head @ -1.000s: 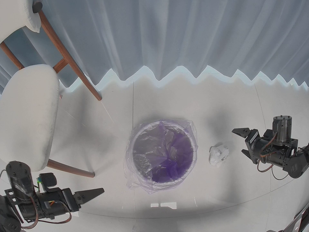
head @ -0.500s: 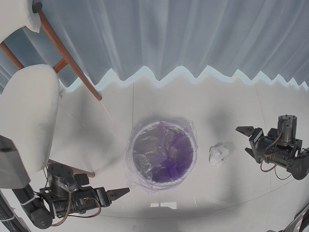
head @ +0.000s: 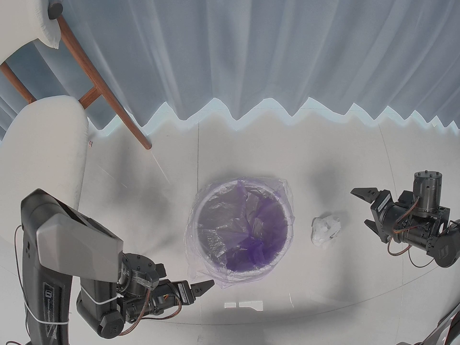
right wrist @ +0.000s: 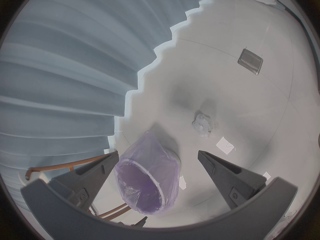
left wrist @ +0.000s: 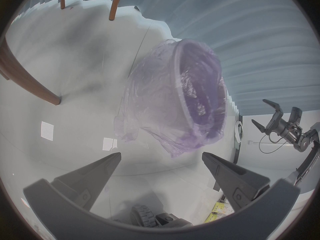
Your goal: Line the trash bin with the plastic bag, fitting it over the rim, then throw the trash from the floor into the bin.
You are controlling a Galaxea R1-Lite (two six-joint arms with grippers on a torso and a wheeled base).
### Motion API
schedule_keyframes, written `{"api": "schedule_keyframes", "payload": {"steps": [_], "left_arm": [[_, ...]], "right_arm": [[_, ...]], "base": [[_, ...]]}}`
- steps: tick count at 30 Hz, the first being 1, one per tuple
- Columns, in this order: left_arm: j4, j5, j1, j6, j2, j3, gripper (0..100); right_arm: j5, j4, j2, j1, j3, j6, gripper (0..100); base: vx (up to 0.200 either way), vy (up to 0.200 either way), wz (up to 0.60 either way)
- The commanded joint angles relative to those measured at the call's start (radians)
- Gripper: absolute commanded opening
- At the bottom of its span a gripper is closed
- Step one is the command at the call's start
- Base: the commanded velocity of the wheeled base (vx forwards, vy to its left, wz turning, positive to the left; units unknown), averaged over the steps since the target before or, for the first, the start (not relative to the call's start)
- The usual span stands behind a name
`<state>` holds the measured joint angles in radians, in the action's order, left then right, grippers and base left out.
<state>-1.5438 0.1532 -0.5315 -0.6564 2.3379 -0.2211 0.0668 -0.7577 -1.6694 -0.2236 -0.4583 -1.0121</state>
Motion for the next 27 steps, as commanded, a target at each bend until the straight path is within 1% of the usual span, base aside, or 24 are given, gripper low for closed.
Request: {"api": "schedule_keyframes", "payload": {"steps": [1, 4, 5, 7, 11, 14, 15, 18, 20, 21, 22, 25, 26, 27], "left_arm": [[0.002, -0.021, -0.008, 0.001, 0.1, -0.067, 100], [0.001, -0.035, -0.012, 0.003, 0.132, -0.095, 100], [0.001, -0.061, -0.012, 0.004, 0.152, -0.126, 100], [0.008, -0.076, -0.012, 0.004, 0.159, -0.164, 100], [0.036, -0.083, -0.012, 0.006, 0.169, -0.224, 100], [0.036, -0.083, -0.012, 0.006, 0.169, -0.224, 100], [0.106, -0.093, -0.012, 0.008, 0.169, -0.297, 100], [0.177, -0.132, -0.013, 0.031, 0.172, -0.362, 100], [0.24, -0.172, -0.012, 0.083, 0.186, -0.409, 100], [0.243, -0.175, -0.012, 0.087, 0.187, -0.412, 100], [0.28, -0.195, -0.012, 0.121, 0.195, -0.435, 100], [0.346, -0.196, -0.012, 0.162, 0.187, -0.455, 100], [0.349, -0.196, -0.013, 0.164, 0.187, -0.457, 100], [0.441, -0.199, -0.015, 0.216, 0.181, -0.488, 100]], "right_arm": [[0.001, 0.0, -0.007, 0.0, -0.003, 0.0, 100], [0.001, 0.0, -0.009, 0.0, -0.003, 0.0, 100], [0.001, -0.002, -0.015, 0.0, -0.003, -0.002, 100], [0.001, -0.002, -0.02, 0.0, -0.006, -0.002, 100], [0.001, -0.002, -0.02, 0.0, -0.008, -0.002, 100], [0.001, -0.002, -0.02, 0.0, -0.008, -0.002, 100], [0.001, -0.002, -0.021, 0.001, -0.006, 0.0, 100], [-0.001, -0.002, -0.02, 0.001, -0.006, 0.001, 100], [-0.001, -0.002, -0.02, 0.001, -0.003, 0.001, 100], [-0.001, -0.002, -0.02, 0.001, -0.003, 0.001, 100], [-0.001, -0.002, -0.02, 0.001, -0.002, 0.001, 100], [-0.001, -0.002, -0.02, 0.001, 0.0, 0.001, 100], [-0.001, -0.002, -0.02, 0.001, 0.0, 0.001, 100], [0.001, -0.002, -0.021, 0.001, 0.003, -0.002, 100]], "base": [[0.0, 0.0, 0.0], [0.0, 0.0, 0.0], [0.0, 0.0, 0.0], [0.0, 0.0, 0.0], [0.0, 0.0, 0.0], [0.0, 0.0, 0.0], [0.0, 0.0, 0.0], [0.0, 0.0, 0.0], [0.0, 0.0, 0.0], [0.0, 0.0, 0.0], [0.0, 0.0, 0.0], [0.0, 0.0, 0.0], [0.0, 0.0, 0.0], [0.0, 0.0, 0.0]]}}
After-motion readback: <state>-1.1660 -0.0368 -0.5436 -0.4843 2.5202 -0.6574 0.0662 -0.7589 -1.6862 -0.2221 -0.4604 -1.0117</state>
